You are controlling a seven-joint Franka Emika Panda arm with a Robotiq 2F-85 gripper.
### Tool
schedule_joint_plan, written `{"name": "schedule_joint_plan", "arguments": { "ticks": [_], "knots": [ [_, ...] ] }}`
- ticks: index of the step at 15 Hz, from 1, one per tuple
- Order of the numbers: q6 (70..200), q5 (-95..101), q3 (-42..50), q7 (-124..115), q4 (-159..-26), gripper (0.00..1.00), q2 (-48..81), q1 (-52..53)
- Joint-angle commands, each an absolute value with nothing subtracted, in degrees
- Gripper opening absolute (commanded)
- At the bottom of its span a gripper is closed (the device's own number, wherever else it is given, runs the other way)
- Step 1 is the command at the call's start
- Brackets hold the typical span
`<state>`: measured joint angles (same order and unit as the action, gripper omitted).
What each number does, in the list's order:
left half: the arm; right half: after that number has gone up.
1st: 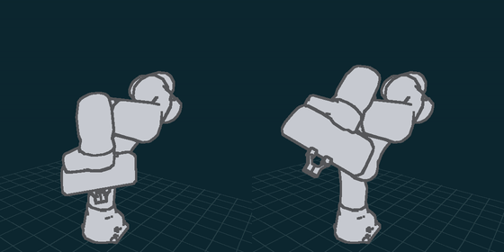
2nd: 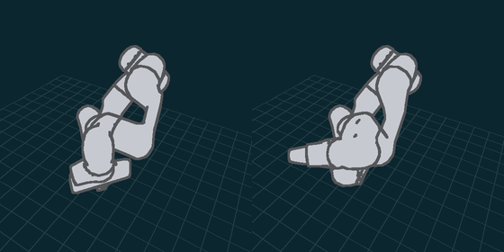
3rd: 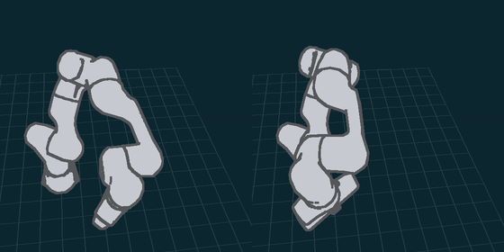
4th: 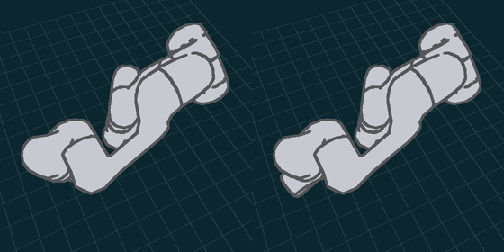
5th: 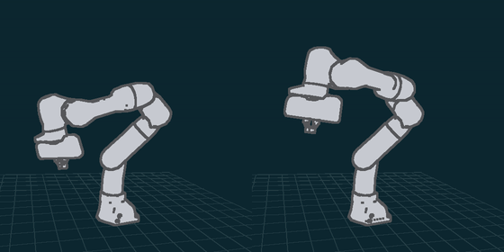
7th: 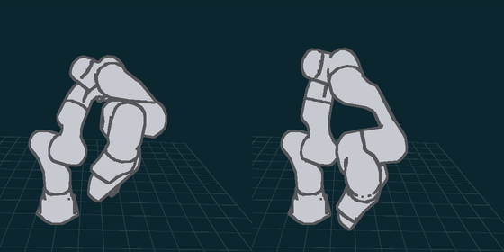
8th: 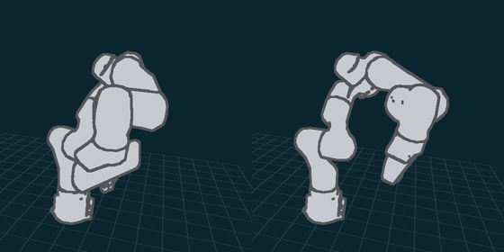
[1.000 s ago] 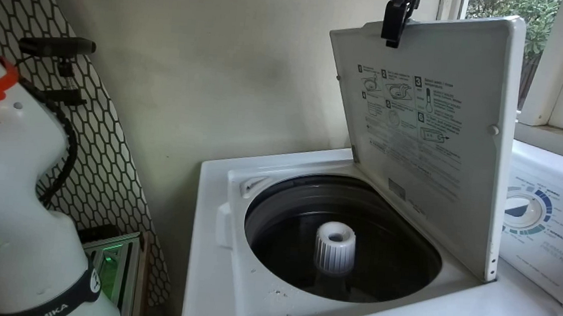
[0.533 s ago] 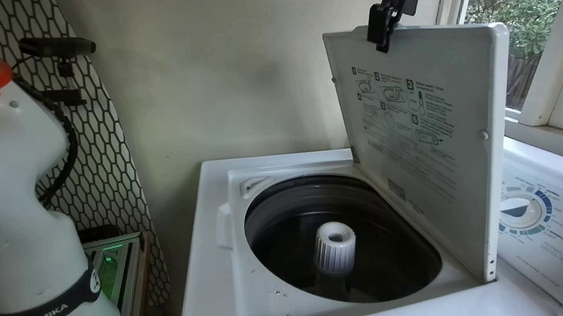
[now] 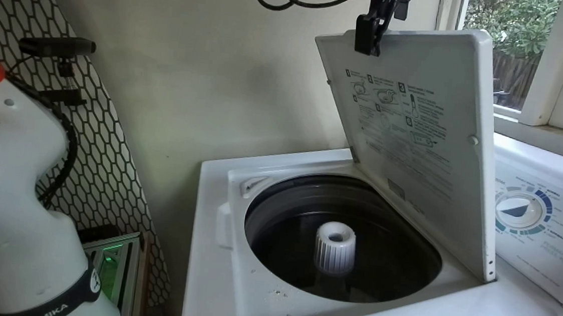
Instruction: Close the lid of the dryer
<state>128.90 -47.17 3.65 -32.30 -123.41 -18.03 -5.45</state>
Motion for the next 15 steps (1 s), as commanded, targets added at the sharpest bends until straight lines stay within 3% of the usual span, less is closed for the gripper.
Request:
{"name": "schedule_joint_plan", "arguments": {
  "ticks": [1, 15],
  "knots": [
    [133.4, -51.3, 3.1, -29.1, -129.0, 1.00, -21.8, -5.2],
    [135.0, -51.3, 0.8, -34.9, -140.9, 1.00, -29.4, -7.8]
  ]
}}
